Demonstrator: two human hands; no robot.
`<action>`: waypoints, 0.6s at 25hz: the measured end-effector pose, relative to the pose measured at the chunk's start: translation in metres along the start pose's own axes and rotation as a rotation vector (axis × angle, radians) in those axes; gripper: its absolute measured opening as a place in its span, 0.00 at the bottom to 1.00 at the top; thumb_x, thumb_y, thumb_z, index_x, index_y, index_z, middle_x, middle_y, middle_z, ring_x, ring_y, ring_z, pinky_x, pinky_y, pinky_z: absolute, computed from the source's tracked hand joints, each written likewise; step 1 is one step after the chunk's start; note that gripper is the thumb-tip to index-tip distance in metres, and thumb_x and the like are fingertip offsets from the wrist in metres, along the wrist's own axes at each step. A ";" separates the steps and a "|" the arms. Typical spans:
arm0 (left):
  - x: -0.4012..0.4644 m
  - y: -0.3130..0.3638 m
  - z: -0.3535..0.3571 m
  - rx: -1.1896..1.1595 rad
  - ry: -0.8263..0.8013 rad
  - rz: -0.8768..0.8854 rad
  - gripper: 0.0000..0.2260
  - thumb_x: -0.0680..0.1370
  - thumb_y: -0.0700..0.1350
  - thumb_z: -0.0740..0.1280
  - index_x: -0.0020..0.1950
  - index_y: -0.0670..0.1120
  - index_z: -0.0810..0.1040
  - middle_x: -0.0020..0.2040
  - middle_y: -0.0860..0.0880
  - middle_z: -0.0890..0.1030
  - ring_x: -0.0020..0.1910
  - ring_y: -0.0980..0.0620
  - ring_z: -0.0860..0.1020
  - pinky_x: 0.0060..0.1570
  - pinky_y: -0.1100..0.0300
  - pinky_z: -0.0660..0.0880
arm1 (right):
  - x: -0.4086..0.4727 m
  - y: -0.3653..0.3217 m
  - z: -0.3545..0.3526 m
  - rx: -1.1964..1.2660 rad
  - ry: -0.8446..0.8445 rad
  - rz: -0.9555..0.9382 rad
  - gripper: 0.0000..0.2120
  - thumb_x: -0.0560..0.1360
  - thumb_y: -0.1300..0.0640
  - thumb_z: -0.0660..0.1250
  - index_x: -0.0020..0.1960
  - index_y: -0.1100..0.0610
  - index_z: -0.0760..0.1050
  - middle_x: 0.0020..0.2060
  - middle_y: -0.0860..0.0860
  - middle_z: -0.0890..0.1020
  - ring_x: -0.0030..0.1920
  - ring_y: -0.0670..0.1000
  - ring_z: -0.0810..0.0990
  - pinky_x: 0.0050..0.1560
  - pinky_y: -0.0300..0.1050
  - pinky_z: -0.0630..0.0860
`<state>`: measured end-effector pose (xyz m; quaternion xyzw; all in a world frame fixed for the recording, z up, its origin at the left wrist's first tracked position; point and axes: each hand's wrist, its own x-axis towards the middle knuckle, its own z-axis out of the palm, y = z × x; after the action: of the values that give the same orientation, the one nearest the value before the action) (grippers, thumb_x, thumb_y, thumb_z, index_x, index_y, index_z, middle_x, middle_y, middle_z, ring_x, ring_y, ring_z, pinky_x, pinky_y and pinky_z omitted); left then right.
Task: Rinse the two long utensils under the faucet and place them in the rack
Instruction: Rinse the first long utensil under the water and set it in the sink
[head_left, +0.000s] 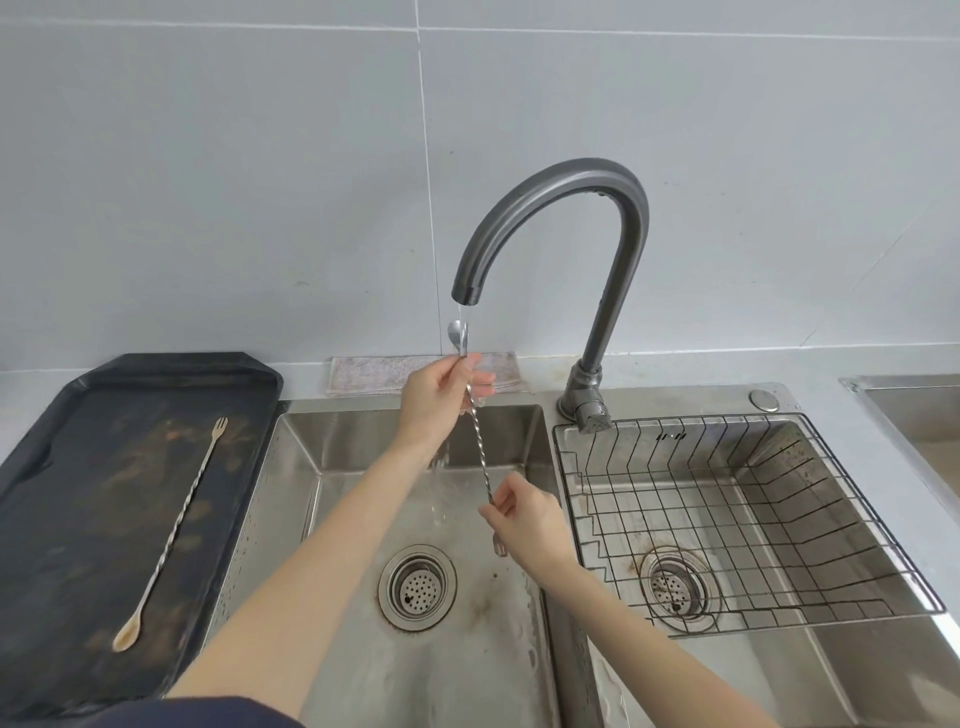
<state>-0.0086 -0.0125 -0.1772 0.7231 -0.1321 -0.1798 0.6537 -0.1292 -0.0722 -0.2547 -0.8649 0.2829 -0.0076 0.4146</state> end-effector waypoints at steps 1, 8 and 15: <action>0.000 0.003 0.000 -0.007 -0.015 -0.001 0.08 0.79 0.44 0.60 0.51 0.46 0.78 0.38 0.53 0.82 0.29 0.65 0.81 0.36 0.69 0.77 | -0.001 0.001 0.000 -0.001 -0.002 0.016 0.17 0.73 0.55 0.66 0.31 0.46 0.61 0.34 0.49 0.78 0.41 0.56 0.81 0.44 0.50 0.78; -0.001 0.009 0.001 -0.075 0.003 0.005 0.05 0.78 0.42 0.62 0.45 0.48 0.77 0.40 0.53 0.82 0.33 0.65 0.82 0.45 0.62 0.78 | -0.005 0.004 -0.004 -0.005 0.006 0.032 0.20 0.72 0.54 0.69 0.29 0.44 0.61 0.35 0.47 0.77 0.41 0.50 0.78 0.44 0.47 0.77; -0.021 -0.029 -0.001 -0.069 -0.020 -0.179 0.09 0.78 0.42 0.62 0.55 0.39 0.76 0.48 0.46 0.81 0.29 0.66 0.81 0.35 0.72 0.77 | 0.006 -0.022 -0.027 0.060 0.058 -0.043 0.12 0.73 0.53 0.68 0.33 0.49 0.68 0.32 0.50 0.81 0.35 0.54 0.80 0.41 0.46 0.76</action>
<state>-0.0287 0.0001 -0.2040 0.7074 -0.0673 -0.2489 0.6581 -0.1201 -0.0837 -0.2227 -0.8572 0.2759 -0.0498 0.4320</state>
